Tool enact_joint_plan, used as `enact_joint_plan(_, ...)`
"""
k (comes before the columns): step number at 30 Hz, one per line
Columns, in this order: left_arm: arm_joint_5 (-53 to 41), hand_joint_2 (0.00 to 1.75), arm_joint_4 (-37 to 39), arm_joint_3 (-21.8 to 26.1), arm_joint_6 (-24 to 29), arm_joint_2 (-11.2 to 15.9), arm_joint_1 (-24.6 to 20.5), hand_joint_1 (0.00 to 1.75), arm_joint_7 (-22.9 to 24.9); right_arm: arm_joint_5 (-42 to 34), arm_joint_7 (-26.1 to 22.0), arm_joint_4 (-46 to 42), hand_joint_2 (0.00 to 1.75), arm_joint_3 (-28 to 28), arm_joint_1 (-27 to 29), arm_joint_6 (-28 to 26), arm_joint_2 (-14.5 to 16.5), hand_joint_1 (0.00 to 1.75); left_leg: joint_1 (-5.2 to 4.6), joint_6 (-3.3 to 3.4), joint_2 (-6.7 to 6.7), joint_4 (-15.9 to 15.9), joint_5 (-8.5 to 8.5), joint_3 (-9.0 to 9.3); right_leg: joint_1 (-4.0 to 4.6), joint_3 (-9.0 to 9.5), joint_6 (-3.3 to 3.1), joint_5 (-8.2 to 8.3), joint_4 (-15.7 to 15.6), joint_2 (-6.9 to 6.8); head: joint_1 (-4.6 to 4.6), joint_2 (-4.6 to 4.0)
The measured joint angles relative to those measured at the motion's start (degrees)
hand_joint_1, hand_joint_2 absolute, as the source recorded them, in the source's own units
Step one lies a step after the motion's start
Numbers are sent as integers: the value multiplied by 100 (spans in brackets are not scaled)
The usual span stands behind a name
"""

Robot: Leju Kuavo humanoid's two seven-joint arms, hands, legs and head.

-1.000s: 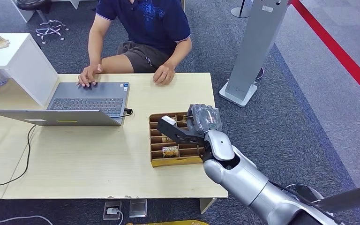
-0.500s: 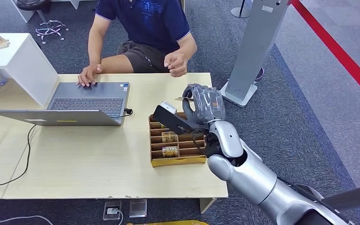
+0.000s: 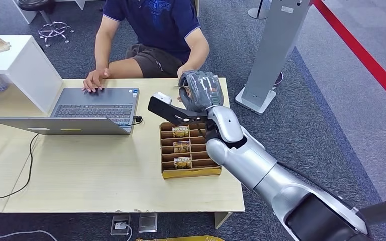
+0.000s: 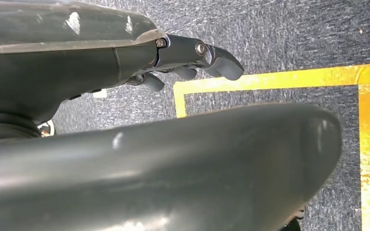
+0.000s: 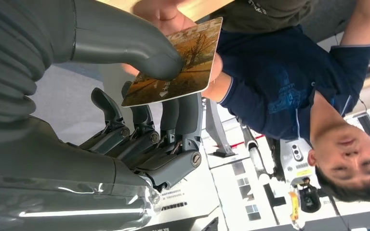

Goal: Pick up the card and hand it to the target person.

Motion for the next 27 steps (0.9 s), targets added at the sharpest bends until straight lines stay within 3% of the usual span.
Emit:
enact_joint_plan(8, 76, 0, 0, -25, 21, 0, 0, 0, 53, -85, -205, 1023, 175, 138, -310, -42, 457, 148, 0, 0, 0, 0, 0, 2, 0, -1, 0, 0, 0, 0, 3, 0)
enact_joint_plan(12, 61, 0, 0, -52, 5, 0, 2, 0, 61, -122, -212, 1371, 175, 200, -381, -56, 574, 0, 0, 0, 0, 1, 0, 3, 0, -1, 0, 0, 0, 1, 2, -1)
enact_joint_plan(21, 86, 0, 0, -115, 21, 2, 6, 0, 15, -303, -267, 1707, 175, 309, -443, -81, 670, 0, 0, 0, 2, 1, 0, 4, 0, -1, 0, 0, 0, 2, 1, -1)
enact_joint_plan(27, 241, 0, 0, -115, 96, 2, 14, 0, 35, -637, -456, 1642, 175, 311, -497, -425, 692, 0, 0, 0, 4, 1, 0, 7, 0, -2, 0, 0, 0, 3, 2, 0)
